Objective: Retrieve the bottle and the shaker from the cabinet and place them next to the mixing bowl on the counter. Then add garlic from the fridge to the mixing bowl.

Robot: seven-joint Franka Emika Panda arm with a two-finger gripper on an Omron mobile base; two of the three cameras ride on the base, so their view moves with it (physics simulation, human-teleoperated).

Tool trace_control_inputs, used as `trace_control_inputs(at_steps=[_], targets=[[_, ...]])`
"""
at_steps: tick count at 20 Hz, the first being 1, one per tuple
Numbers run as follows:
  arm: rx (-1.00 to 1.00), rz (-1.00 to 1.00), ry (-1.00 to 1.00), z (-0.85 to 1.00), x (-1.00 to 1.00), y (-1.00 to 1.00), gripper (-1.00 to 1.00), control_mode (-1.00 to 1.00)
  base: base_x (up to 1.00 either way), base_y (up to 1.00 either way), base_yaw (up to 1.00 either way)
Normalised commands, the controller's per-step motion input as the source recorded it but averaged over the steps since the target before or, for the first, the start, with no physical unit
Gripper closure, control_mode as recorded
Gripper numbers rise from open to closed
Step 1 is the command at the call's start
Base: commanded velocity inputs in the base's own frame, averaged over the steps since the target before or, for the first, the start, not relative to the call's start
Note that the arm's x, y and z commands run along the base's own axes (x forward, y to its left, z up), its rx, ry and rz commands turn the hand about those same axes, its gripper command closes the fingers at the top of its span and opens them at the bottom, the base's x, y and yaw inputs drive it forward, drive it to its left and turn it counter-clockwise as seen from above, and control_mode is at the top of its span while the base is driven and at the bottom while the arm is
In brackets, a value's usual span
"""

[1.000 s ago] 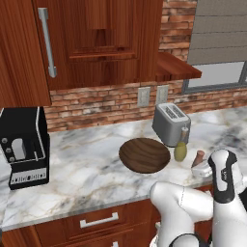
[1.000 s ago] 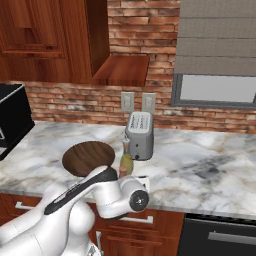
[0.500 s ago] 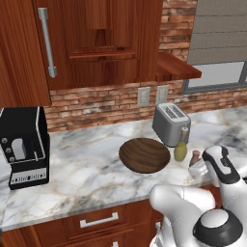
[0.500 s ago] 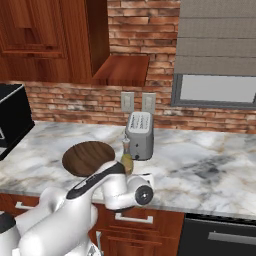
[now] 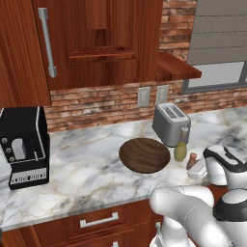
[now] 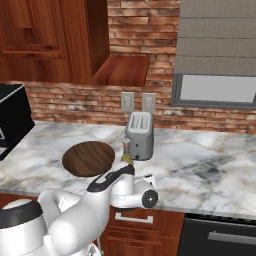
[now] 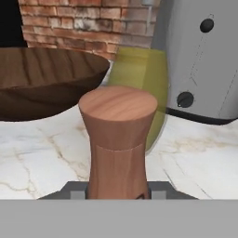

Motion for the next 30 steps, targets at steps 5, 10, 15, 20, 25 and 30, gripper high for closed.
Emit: trace_control_inputs(at_steps=[5,10,15,20,25,30], targets=[[0.0,0.01,-0.01,-0.04,0.0,0.0,1.0,-1.0,0.0,0.0,0.0],[0.0,0.0,0.0,0.0,0.01,0.03,1.0,-1.0,0.0,0.0,0.0],[0.0,0.0,0.0,0.0,0.06,0.05,1.0,-1.0,0.0,0.0,0.0],[0.0,0.0,0.0,0.0,0.06,0.09,1.0,-1.0,0.0,0.0,0.0],[0.0,0.0,0.0,0.0,0.02,0.07,1.0,-1.0,0.0,0.0,0.0],[0.0,0.0,0.0,0.0,0.0,0.0,-1.0,-1.0,0.0,0.0,0.0]])
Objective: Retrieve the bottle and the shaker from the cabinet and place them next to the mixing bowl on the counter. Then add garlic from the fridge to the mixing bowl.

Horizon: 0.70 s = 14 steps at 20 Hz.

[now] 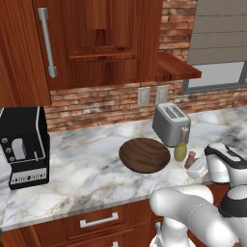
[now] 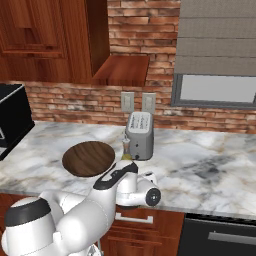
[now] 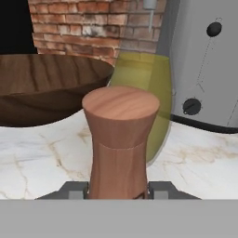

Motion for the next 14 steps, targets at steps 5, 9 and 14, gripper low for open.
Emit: trace_control_inputs(at_steps=[5,9,14], targets=[[0.0,0.0,0.0,0.0,0.0,0.0,-1.0,-1.0,0.0,0.0,0.0],[0.0,0.0,0.0,0.0,0.0,0.0,-1.0,-1.0,0.0,0.0,0.0],[0.0,0.0,0.0,0.15,0.0,0.0,-1.0,-1.0,0.0,0.0,0.0]])
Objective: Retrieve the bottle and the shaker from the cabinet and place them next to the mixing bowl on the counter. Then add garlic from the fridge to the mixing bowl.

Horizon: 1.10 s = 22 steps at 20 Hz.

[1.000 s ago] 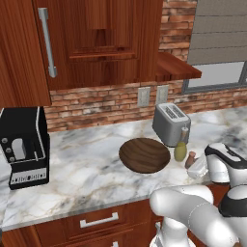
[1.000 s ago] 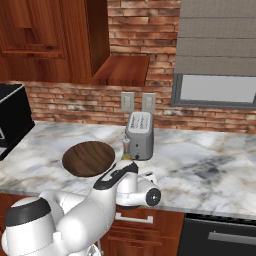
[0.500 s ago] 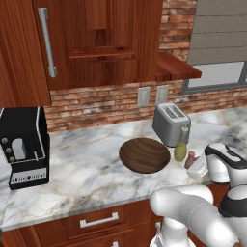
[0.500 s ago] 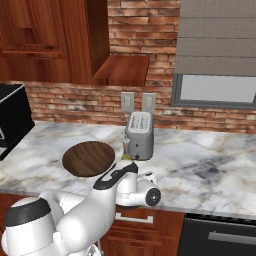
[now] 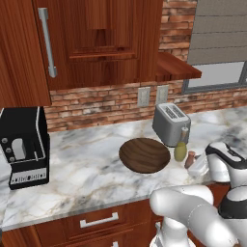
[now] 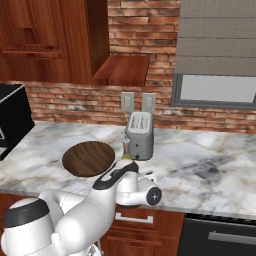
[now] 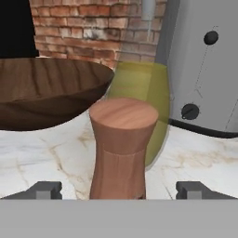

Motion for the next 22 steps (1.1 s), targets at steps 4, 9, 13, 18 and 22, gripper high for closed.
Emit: trace_control_inputs(at_steps=[4,9,13,18,22], targets=[[0.0,0.0,0.0,0.52,-0.06,-0.11,-1.0,-1.0,0.0,0.0,0.0],[-0.01,0.0,0.0,0.74,-0.23,-0.11,-1.0,-1.0,0.0,0.0,0.0],[0.0,0.0,0.0,0.91,-0.17,-0.04,-1.0,-1.0,0.0,0.0,0.0],[0.0,-0.01,0.06,1.0,-0.16,0.0,-1.0,-1.0,0.0,0.0,0.0],[0.0,-0.07,0.11,1.0,-0.29,0.03,-1.0,-1.0,0.0,0.0,0.0]])
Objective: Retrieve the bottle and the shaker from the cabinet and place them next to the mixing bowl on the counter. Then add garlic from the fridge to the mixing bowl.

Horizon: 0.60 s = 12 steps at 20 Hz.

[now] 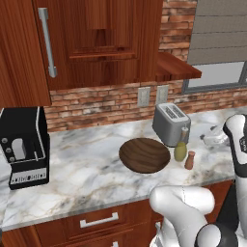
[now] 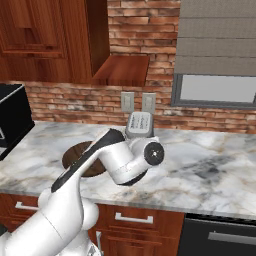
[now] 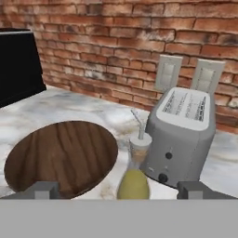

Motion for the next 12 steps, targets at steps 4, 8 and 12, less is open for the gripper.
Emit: trace_control_inputs(at_steps=[4,8,12], targets=[[-0.02,-0.08,0.17,1.0,-0.34,0.13,-1.0,-1.0,0.0,0.0,0.0],[-0.07,-0.14,0.18,0.78,-0.59,0.42,-1.0,-1.0,0.0,0.0,0.0],[-0.09,-0.23,0.13,0.35,-0.69,0.71,-1.0,-1.0,0.0,0.0,0.0]])
